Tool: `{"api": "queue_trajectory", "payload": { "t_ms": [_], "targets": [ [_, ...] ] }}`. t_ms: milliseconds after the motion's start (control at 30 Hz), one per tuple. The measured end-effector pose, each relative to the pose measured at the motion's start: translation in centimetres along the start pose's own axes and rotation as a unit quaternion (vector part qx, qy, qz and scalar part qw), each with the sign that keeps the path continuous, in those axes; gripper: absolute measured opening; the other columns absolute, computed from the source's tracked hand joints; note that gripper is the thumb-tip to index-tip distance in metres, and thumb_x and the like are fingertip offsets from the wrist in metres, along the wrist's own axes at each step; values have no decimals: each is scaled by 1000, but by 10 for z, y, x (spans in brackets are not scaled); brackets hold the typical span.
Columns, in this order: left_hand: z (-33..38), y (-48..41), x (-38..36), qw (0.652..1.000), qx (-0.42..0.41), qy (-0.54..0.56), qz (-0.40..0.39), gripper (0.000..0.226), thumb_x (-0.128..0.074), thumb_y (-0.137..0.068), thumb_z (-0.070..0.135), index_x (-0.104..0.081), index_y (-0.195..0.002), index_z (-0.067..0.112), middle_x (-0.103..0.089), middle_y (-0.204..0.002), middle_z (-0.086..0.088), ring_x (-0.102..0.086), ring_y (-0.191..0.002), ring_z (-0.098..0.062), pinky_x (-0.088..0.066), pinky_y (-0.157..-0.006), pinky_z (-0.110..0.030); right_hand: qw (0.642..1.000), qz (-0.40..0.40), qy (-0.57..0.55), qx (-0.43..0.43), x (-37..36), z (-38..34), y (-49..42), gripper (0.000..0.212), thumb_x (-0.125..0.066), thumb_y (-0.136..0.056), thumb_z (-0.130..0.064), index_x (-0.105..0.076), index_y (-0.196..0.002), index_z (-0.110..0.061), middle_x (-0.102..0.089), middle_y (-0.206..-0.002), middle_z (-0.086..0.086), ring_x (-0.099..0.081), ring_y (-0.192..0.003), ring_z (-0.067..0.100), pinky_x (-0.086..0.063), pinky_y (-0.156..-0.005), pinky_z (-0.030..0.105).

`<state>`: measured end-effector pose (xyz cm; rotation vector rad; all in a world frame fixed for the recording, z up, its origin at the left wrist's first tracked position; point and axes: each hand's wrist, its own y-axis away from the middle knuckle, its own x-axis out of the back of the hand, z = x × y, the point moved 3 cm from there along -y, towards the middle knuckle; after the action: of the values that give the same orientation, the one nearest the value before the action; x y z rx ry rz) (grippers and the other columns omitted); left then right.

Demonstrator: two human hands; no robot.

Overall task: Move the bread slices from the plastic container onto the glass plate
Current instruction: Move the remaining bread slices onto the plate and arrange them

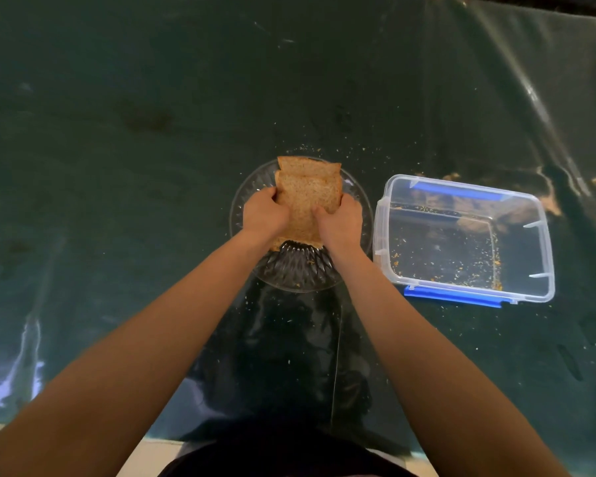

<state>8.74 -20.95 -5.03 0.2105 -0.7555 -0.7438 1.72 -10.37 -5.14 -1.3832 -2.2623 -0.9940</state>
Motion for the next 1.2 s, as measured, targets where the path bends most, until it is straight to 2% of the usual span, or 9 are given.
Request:
{"api": "queue_trajectory", "payload": {
  "t_ms": [233, 433, 500, 600, 700, 800, 933, 1067, 1200],
  "targets": [
    [-1, 2, -6, 999, -3, -53, -12, 33, -47, -87, 10, -60, -117, 5, -66, -114, -13, -61, -103, -28, -48, -77, -31, 1000, -18, 12, -2, 3, 4, -2, 56, -62, -86, -21, -40, -135, -6, -45, -140, 16, -43, -130, 31, -39, -108, 42],
    [4, 5, -3, 993, -38, -104, 28, 24, -46, -84, 8, -62, -98, -4, -65, -103, -23, -61, -96, -37, -41, -65, -31, 999, 19, 32, 1, 4, 9, 4, 53, -58, -88, -26, -41, -135, -7, -42, -141, 16, -40, -131, 32, -38, -108, 44],
    [5, 7, -3, 993, -46, -101, 31, 23, -47, -84, 7, -63, -97, -3, -66, -100, -21, -62, -90, -34, -43, -64, -31, 999, 31, 28, 8, 5, 8, 6, 49, -55, -90, -24, -42, -134, -8, -43, -142, 14, -41, -131, 31, -38, -109, 43],
    [5, 9, -1, 994, -58, -83, 42, 19, -47, -84, 4, -64, -90, -1, -62, -84, -12, -52, -65, -17, -43, -53, -23, 999, 42, 21, 15, 5, 7, 9, 46, -53, -92, -22, -43, -134, -8, -44, -142, 14, -43, -132, 29, -36, -111, 40],
    [4, 13, 1, 995, -68, -56, 51, 22, -48, -85, 4, -66, -98, 0, -56, -80, -2, -42, -56, -6, -39, -48, -2, 999, 46, 8, 21, 5, 7, 13, 44, -53, -92, -20, -44, -133, -7, -46, -139, 13, -44, -130, 28, -37, -110, 39],
    [-1, 21, 2, 996, -61, -39, 56, 26, -49, -86, 6, -65, -106, 1, -63, -79, -2, -45, -58, -5, -36, -50, -11, 999, 44, -3, 21, 5, 10, 18, 41, -53, -90, -18, -48, -129, -4, -50, -134, 15, -47, -126, 29, -39, -108, 40],
    [-10, 28, 0, 997, -43, -37, 54, 27, -49, -87, 9, -65, -109, 5, -70, -104, -11, -60, -85, -17, -37, -66, -22, 999, 42, -6, 14, 3, 16, 23, 39, -55, -89, -15, -51, -125, -2, -53, -128, 16, -51, -120, 29, -42, -105, 38],
    [-12, 24, -1, 997, -40, -52, 43, 21, -48, -86, 6, -66, -97, 4, -59, -85, -5, -52, -77, -17, -36, -63, -26, 999, 30, 14, 7, 1, 19, 21, 45, -56, -90, -21, -47, -130, -4, -46, -136, 16, -45, -127, 30, -37, -108, 38],
    [-12, 23, -2, 996, -41, -73, 36, 21, -46, -84, 4, -65, -93, -2, -59, -82, -7, -53, -75, -20, -38, -62, -28, 999, 30, 33, 8, 1, 23, 19, 51, -57, -89, -27, -44, -134, -7, -42, -140, 17, -41, -130, 31, -36, -109, 40]
  ]
}}
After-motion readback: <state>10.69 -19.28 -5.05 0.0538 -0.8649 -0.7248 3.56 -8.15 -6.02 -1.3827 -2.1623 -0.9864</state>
